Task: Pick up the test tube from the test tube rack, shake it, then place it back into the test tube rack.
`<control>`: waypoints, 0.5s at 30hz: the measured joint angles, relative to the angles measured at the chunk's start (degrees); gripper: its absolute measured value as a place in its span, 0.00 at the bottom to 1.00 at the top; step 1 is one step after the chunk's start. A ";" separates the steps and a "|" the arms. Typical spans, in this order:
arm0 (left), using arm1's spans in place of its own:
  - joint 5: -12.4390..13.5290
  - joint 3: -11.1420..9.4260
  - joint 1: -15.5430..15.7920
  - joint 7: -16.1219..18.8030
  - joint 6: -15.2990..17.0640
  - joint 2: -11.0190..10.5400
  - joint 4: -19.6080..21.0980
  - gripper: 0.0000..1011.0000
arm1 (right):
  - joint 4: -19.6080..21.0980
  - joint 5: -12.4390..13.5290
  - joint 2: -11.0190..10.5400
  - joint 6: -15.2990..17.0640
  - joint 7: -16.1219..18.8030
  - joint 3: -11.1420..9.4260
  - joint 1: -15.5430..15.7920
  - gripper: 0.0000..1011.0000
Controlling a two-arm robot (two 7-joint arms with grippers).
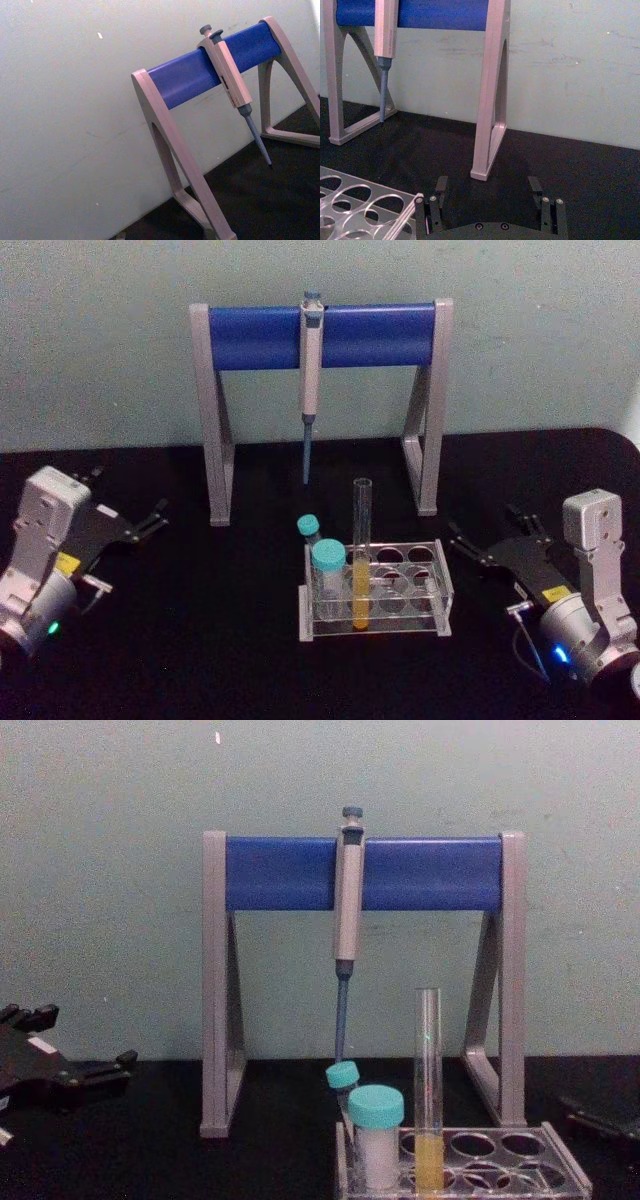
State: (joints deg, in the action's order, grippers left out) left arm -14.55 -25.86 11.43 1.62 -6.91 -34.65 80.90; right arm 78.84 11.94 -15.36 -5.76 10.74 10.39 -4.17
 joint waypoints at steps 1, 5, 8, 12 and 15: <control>0.00 0.00 0.00 0.00 0.00 0.00 0.00 0.99 | -0.01 -0.01 0.01 0.02 0.03 0.00 0.00 0.99; 0.00 0.00 0.00 0.00 0.00 0.00 0.00 0.99 | 0.02 0.00 -0.02 0.01 0.00 0.00 -0.01 0.99; 0.00 0.00 0.00 0.00 0.00 0.00 0.00 0.99 | 0.05 0.02 -0.03 -0.01 -0.02 0.01 -0.01 0.99; 0.00 0.00 0.00 0.00 0.00 0.00 0.00 0.99 | 0.10 0.03 -0.04 -0.04 -0.10 0.03 0.00 0.99; 0.00 0.00 0.00 0.00 0.00 0.00 0.00 0.99 | 0.12 0.04 -0.05 -0.06 -0.16 0.05 0.02 0.99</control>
State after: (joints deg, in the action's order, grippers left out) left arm -14.55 -25.86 11.43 1.62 -6.91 -34.65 80.90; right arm 78.96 11.98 -15.41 -5.82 10.58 10.44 -4.16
